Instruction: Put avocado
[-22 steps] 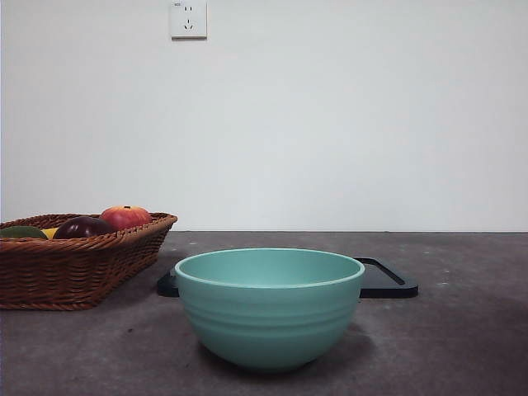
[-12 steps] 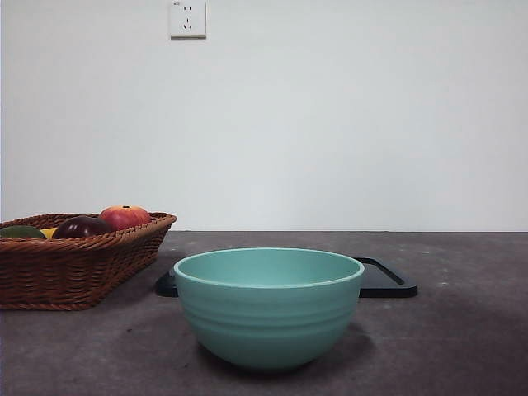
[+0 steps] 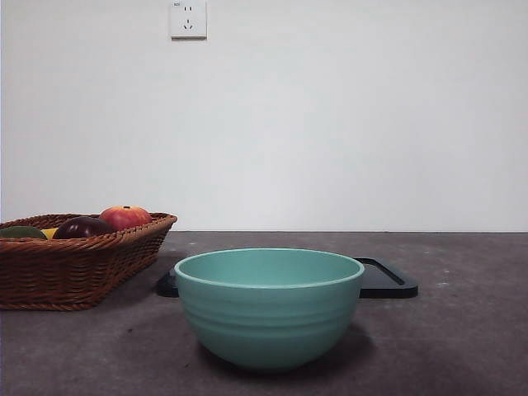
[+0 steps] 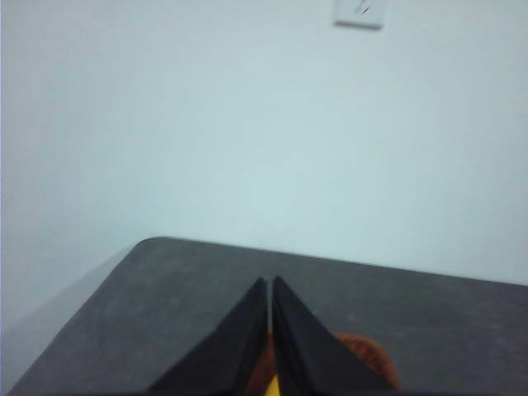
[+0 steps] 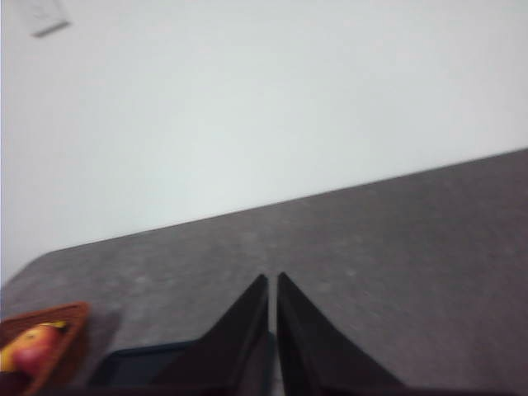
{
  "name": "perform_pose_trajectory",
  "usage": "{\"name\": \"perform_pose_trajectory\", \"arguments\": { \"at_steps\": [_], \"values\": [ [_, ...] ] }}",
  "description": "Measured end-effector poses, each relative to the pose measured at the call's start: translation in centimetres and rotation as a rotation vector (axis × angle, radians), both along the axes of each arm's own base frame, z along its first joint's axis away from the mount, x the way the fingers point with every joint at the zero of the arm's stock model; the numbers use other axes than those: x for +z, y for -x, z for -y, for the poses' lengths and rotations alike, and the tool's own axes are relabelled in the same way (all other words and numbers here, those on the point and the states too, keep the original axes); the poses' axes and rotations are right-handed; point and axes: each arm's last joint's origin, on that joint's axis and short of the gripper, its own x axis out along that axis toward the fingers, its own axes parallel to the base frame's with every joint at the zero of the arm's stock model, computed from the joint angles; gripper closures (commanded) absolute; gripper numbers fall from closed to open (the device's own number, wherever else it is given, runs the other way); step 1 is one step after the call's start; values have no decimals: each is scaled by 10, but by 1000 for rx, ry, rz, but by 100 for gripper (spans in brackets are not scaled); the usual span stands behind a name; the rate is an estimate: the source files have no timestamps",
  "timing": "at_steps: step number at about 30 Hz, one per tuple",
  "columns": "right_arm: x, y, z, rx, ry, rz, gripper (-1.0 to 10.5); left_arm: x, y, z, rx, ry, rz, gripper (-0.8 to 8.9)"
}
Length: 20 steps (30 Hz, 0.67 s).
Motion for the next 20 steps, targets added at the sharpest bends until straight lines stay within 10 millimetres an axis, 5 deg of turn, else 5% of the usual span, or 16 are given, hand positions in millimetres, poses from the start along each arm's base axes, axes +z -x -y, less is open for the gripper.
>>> {"name": "perform_pose_trajectory", "arguments": {
  "at_steps": [10,20],
  "values": [
    [42,-14,-5,197,-18,-125,936,59,-13,8,-276,4,-129,805],
    [37,-48,-11,394,-28,-346,935,49,-53,16,-508,50,-398,804]
  ]
}}
